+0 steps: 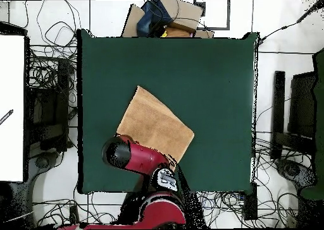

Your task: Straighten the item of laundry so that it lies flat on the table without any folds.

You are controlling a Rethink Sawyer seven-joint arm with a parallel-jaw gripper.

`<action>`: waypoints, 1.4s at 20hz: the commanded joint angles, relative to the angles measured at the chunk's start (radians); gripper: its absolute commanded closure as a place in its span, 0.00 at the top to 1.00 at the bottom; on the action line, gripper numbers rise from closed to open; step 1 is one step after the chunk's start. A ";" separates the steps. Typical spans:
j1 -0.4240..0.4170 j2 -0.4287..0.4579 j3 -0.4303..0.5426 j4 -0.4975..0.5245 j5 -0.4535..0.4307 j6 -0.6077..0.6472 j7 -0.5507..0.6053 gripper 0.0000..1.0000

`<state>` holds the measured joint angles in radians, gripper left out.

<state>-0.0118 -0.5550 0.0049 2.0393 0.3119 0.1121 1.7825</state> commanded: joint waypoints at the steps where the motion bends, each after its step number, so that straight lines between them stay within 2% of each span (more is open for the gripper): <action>1: -0.028 -0.088 0.031 -0.007 0.014 0.092 0.173 0.00; 8: -0.054 -0.066 0.005 -0.073 -0.001 0.151 0.129 0.00; 12: -0.040 -0.031 -0.018 -0.125 -0.001 0.176 0.128 0.00; 22: -0.056 0.083 0.001 -0.183 -0.025 0.112 0.113 0.00; 28: -0.035 0.129 0.006 -0.201 -0.027 0.074 0.127 0.00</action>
<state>-0.0538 -0.5000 -0.0153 1.9062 0.3113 0.2051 1.7825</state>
